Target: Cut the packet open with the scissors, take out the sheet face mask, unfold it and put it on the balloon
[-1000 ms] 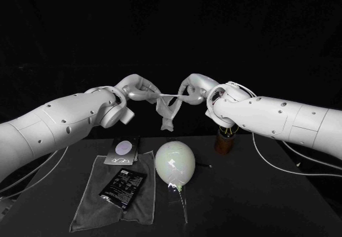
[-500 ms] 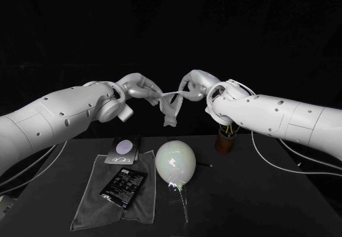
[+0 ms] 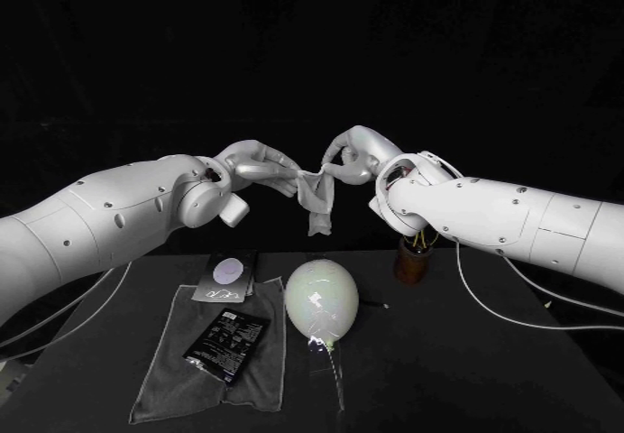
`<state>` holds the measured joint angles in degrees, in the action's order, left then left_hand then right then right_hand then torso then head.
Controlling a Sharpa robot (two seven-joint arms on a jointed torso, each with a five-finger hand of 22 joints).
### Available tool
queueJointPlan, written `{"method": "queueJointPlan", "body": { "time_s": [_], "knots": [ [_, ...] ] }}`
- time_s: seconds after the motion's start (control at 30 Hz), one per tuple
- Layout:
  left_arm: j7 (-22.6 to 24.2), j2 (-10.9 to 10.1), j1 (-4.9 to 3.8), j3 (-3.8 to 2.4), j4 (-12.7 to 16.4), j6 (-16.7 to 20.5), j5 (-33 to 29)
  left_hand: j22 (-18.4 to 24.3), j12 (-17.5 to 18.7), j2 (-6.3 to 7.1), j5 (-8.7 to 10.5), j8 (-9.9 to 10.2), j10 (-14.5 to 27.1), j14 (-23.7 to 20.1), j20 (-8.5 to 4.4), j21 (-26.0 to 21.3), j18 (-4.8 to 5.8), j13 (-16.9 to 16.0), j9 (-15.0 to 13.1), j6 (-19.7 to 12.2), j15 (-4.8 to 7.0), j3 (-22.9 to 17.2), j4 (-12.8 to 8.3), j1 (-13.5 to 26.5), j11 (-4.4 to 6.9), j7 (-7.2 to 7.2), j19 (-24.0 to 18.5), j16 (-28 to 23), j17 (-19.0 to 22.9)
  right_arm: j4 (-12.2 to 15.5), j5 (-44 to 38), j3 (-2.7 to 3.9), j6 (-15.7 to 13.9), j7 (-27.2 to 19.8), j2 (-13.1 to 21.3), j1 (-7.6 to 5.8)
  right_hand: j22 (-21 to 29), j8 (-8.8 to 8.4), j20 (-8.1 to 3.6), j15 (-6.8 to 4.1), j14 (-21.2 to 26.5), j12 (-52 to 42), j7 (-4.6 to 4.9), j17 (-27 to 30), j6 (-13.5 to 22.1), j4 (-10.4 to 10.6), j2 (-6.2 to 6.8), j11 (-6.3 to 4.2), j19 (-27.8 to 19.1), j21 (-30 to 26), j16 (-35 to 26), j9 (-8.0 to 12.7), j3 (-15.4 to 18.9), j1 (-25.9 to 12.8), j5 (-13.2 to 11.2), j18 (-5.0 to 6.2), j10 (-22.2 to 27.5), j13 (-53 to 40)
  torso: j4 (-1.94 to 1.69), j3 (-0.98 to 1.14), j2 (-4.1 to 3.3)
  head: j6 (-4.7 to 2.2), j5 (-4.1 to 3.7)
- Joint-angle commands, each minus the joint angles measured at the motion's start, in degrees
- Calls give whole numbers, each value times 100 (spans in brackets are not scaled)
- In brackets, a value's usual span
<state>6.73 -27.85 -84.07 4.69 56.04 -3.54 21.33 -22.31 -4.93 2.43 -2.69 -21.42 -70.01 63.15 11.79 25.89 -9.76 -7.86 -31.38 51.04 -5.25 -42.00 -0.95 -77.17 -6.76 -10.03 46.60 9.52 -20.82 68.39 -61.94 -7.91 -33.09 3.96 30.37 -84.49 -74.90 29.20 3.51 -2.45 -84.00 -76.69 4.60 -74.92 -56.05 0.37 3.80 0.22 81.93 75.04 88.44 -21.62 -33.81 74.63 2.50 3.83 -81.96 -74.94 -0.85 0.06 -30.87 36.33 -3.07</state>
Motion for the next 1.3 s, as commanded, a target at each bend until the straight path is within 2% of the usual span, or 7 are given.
{"method": "queueJointPlan", "body": {
  "time_s": [0.03, 0.3, 0.5, 0.7, 0.97, 1.07, 1.3],
  "knots": [
    [64, -12, 50, 2, 34, 156, -392, 110, 41, 23, -11, -35, 57, -67, 57, -130, -57, 29, -1587, -74, -21, -32, 47, 32, -22, -2, 16, -75, 36, 88, 557, 13, -393, 12, 19, -6, -1061, 24, -16, -43, -493, 13, 0, -1242, -27, 3, -53, 10, 2, -28, 22, -176, -34, 21, 28, -46, -29, -170, 1, -4, -10, 0, -12],
    [218, -74, 247, 6, 86, 191, -850, 383, 124, -33, -18, -141, 399, -157, 129, -438, -77, 170, -1791, -312, -105, -135, 190, 42, -136, -103, 104, -254, 150, 244, 778, 27, -421, 41, 78, -6, -1062, 25, -16, -44, -494, 8, 0, -1245, -27, 1, -56, 9, 3, -26, 23, -176, -40, 23, 28, -46, -32, -175, 9, -6, 0, 19, -25],
    [438, -102, 370, 6, 101, 312, -1140, 722, 41, -52, -8, -667, 621, -79, 196, -818, -74, 319, -2200, -816, -143, -250, 333, 53, -220, -204, 203, -340, 251, 309, 834, 29, -362, 68, 86, -6, -1062, 25, -16, -45, -494, 7, 0, -1245, -26, -1, -56, 9, 3, -27, 23, -176, -43, 24, 28, -46, -33, -177, 12, 2, -3, 19, -28],
    [476, -99, 424, 7, 121, 504, -1219, 831, 4, 218, -7, -745, 590, -92, 266, -967, -45, 338, -2168, -894, -163, -10, 369, 176, -224, -204, 142, -370, 262, 306, 832, 30, -329, 103, 63, -6, -1062, 25, -16, -45, -494, 7, 0, -1245, -26, -1, -56, 9, 3, -27, 23, -176, -43, 24, 28, -46, -33, -177, 11, 3, -2, 17, -30],
    [247, -79, 453, 12, 143, 811, -758, 1107, -22, 959, -11, -307, 744, -514, 452, -1375, -21, 358, -1529, -1108, -289, 734, 785, 688, -321, -316, -105, -492, 274, 340, 817, 30, -350, 127, 38, -6, -1071, 27, -16, -46, -500, 4, 0, -1259, -26, -5, -56, 8, 19, 4, 30, -176, -47, 26, 28, -53, -36, -181, 8, 5, -6, 16, -46],
    [139, -58, 470, 21, 142, 985, -564, 1208, -30, 1116, -8, -174, 858, -717, 473, -1516, -5, 365, -1274, -1176, -340, 1038, 880, 672, -361, -344, -161, -530, 285, 353, 801, 29, -361, 152, 36, -6, -1071, 27, -16, -46, -500, 4, 0, -1259, -26, -5, -56, 8, 19, 4, 30, -176, -47, 26, 28, -53, -36, -181, 7, 3, -6, 17, -51],
    [-48, -16, 521, 46, 157, 1154, -296, 1402, -21, 1179, -14, -43, 1234, -1077, 481, -1783, 86, 391, -897, -1434, -443, 1612, 989, 432, -474, -411, -267, -546, 333, 350, 774, 29, -398, 225, 23, -6, -1073, 28, -16, -46, -500, 2, -1, -1261, -27, -7, -55, 8, 24, 13, 31, -176, -49, 27, 28, -55, -38, -183, 4, 1, -3, 21, -54]
  ]
}}
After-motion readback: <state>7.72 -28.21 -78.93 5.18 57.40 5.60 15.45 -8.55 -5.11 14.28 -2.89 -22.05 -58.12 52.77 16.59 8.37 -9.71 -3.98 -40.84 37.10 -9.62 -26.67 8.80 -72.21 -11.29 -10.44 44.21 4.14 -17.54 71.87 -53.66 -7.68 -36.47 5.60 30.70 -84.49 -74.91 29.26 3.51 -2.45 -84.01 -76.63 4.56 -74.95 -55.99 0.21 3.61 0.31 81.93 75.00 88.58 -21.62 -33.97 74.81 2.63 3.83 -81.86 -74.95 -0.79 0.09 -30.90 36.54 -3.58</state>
